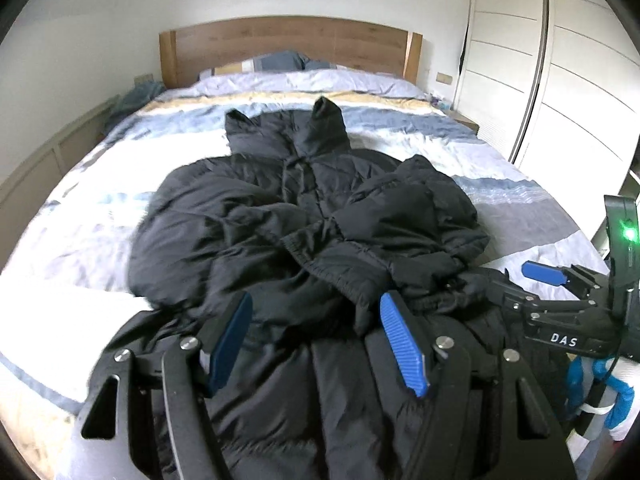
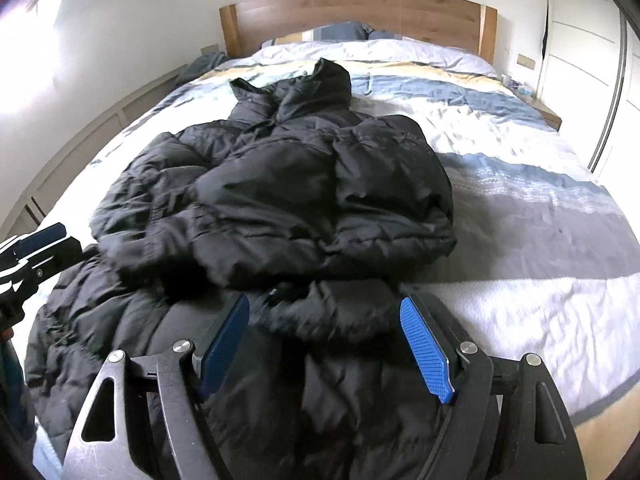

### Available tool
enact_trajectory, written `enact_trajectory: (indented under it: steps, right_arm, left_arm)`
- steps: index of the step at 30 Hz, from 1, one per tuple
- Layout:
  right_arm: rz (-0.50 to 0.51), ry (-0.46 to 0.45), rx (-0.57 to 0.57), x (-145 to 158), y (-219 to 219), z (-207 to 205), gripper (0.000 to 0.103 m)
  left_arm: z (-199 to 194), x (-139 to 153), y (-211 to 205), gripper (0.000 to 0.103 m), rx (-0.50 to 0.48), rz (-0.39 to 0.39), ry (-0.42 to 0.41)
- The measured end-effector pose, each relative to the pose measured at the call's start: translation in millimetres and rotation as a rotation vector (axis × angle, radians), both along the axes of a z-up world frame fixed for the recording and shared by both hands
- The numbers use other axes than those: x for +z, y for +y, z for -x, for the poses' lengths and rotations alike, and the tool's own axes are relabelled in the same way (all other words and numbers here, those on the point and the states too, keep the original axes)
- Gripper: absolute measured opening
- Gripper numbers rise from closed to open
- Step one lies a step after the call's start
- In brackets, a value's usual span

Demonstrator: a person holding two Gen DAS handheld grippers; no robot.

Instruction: Fold large clothes

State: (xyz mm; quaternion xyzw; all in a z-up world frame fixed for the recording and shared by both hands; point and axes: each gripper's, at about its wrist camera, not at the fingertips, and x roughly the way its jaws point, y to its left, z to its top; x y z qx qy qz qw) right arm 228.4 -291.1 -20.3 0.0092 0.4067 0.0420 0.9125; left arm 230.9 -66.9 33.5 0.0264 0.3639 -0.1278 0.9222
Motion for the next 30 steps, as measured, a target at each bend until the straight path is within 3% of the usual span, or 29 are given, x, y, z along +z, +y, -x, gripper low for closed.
enact_trajectory:
  steps: [8, 16, 23, 30]
  right_arm:
    - [-0.01, -0.029, -0.026, 23.4, 1.7, 60.0, 0.077]
    - [-0.025, -0.075, -0.061, 47.0, -2.3, 112.2, 0.078]
    - [-0.034, -0.098, -0.064, 59.0, 2.3, 152.0, 0.085]
    - [-0.049, -0.133, -0.074, 82.7, -5.0, 161.0, 0.091]
  left_arm:
    - [55.7, 30.3, 17.8, 0.067, 0.028, -0.068, -0.087]
    - [103.5, 47.1, 35.8, 0.071, 0.042, -0.086, -0.135]
    - [129.3, 47.8, 53.4, 0.074, 0.044, -0.074, -0.141]
    - [119.4, 50.3, 91.1, 0.078, 0.047, -0.025, -0.073]
